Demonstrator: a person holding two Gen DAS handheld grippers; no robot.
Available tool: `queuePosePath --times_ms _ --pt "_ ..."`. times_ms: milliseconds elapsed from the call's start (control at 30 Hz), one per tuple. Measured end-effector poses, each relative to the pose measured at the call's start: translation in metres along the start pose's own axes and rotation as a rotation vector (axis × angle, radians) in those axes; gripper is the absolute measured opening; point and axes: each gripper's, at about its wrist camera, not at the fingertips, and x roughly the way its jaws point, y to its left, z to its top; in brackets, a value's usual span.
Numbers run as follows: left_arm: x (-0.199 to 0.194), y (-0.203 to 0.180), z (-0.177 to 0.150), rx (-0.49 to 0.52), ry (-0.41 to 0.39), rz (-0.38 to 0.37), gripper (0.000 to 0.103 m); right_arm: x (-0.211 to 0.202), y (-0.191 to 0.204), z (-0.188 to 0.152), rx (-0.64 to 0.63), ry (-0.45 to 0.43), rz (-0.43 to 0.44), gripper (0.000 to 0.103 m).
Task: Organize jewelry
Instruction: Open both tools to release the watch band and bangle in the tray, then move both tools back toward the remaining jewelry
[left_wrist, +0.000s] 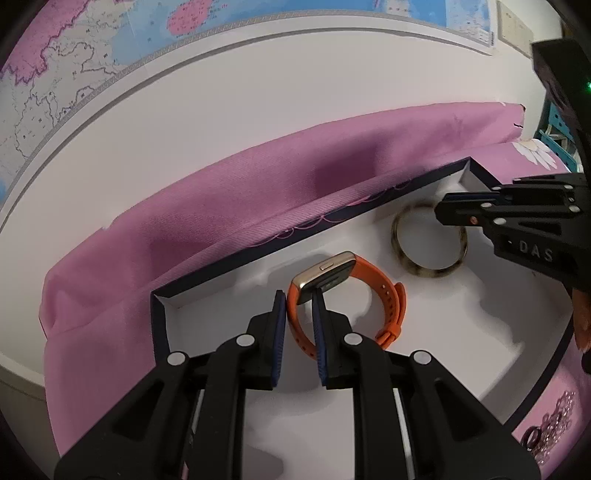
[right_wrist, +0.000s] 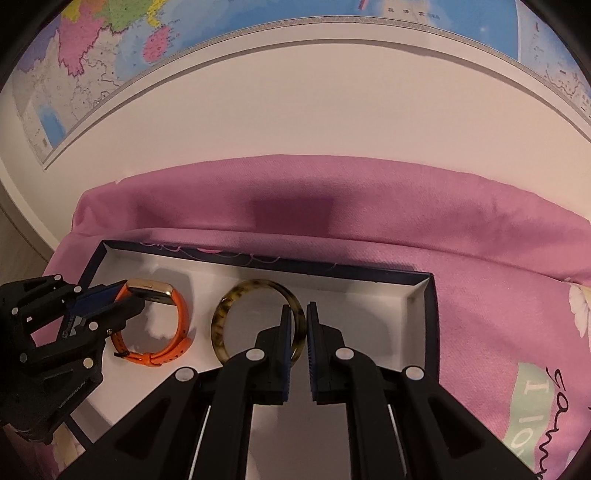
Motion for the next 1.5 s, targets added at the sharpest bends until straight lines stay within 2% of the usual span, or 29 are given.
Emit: queuePosePath --times_ms 100,133,167,233,367,467,667,833,933,1033,1100,1300,1367,1433,1500 --pt "0.002 0.003 0.005 -0.030 0.007 0.018 0.020 -0.005 0.000 -0.001 0.004 -0.028 -0.003 0.021" --pt "0.002 0.006 0.006 -0.041 0.008 0.020 0.024 -0.008 0.001 -0.002 0.001 -0.038 -0.009 0.027" --pt "0.002 0.008 0.007 -0.062 0.007 0.027 0.035 -0.012 0.000 -0.003 -0.001 -0.054 -0.010 0.029" --pt "-0.003 0.012 0.008 -0.095 -0.017 0.049 0.042 -0.025 0.000 -0.009 -0.024 -0.086 0.012 0.035" --pt "-0.037 0.016 -0.002 -0.132 -0.123 0.086 0.057 -0.060 -0.002 -0.029 -0.082 -0.138 0.058 0.037" --pt "-0.071 0.013 -0.017 -0.152 -0.210 0.064 0.066 -0.088 0.000 -0.052 -0.137 -0.172 0.107 0.039" --pt "-0.131 -0.005 -0.067 -0.126 -0.312 0.021 0.072 -0.126 0.005 -0.112 -0.263 -0.162 0.175 0.039" --pt "-0.152 -0.013 -0.112 -0.123 -0.309 -0.045 0.073 -0.134 0.005 -0.163 -0.327 -0.091 0.202 0.039" --pt "-0.159 -0.026 -0.139 -0.118 -0.300 -0.057 0.073 -0.131 0.010 -0.185 -0.324 -0.057 0.190 0.039" --pt "-0.163 -0.037 -0.157 -0.125 -0.297 -0.073 0.073 -0.129 0.009 -0.197 -0.301 -0.043 0.199 0.041" --pt "-0.163 -0.044 -0.165 -0.125 -0.296 -0.060 0.073 -0.128 0.008 -0.202 -0.285 -0.044 0.198 0.047" --pt "-0.161 -0.059 -0.180 -0.142 -0.285 -0.055 0.073 -0.127 0.009 -0.202 -0.271 -0.043 0.184 0.046" --pt "-0.160 -0.062 -0.183 -0.150 -0.278 -0.047 0.073 -0.128 0.008 -0.202 -0.269 -0.044 0.187 0.043" --pt "-0.159 -0.065 -0.186 -0.150 -0.274 -0.049 0.073 -0.127 0.008 -0.202 -0.273 -0.037 0.181 0.033" --pt "-0.158 -0.065 -0.187 -0.157 -0.269 -0.058 0.073 -0.128 0.009 -0.203 -0.277 -0.037 0.183 0.028"
